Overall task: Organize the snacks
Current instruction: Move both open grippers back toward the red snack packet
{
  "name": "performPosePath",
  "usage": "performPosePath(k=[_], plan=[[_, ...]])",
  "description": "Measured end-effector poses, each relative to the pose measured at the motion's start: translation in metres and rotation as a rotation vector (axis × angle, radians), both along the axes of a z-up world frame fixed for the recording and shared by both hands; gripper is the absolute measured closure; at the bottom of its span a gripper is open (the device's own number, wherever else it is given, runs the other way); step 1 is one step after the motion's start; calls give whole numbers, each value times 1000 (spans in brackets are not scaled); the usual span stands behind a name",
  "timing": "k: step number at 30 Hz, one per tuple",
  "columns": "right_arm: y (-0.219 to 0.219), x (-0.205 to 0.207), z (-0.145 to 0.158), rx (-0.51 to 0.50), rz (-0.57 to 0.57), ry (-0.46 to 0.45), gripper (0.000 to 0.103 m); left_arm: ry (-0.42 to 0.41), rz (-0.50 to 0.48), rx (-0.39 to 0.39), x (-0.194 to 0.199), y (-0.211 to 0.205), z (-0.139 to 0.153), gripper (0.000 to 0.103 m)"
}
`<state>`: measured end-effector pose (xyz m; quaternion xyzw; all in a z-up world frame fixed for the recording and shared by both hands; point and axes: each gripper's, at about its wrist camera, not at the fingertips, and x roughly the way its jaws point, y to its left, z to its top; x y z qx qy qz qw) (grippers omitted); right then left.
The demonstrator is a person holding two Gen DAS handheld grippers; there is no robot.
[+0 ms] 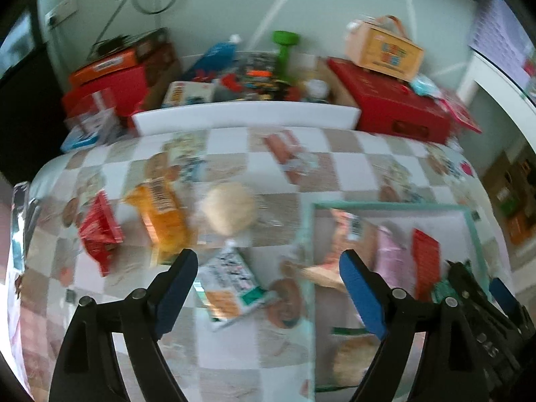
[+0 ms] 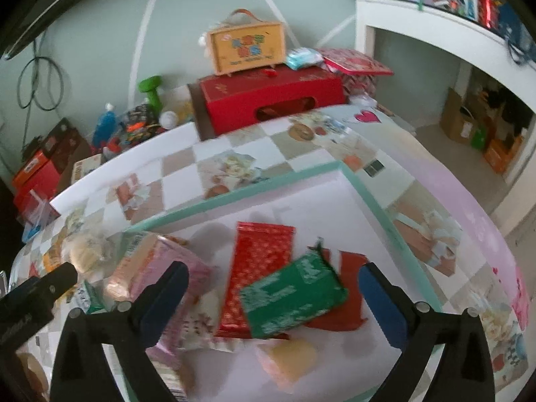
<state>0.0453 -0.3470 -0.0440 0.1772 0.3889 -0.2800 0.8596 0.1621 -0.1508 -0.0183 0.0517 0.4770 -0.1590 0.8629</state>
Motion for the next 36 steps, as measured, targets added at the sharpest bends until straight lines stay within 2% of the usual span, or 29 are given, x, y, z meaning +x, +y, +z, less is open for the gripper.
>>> performPosePath(k=[9, 17, 25, 36], plan=[[39, 25, 6, -13, 107, -32, 0, 9, 200, -7, 30, 81, 4, 15], [84, 48, 12, -18, 246, -67, 0, 25, 310, -29, 47, 143, 4, 15], [132, 72, 4, -3, 391, -53, 1, 69, 317, -59, 63, 165, -10, 15], [178, 107, -24, 15, 527, 31, 1, 145, 302, -68, 90, 170, -51, 15]])
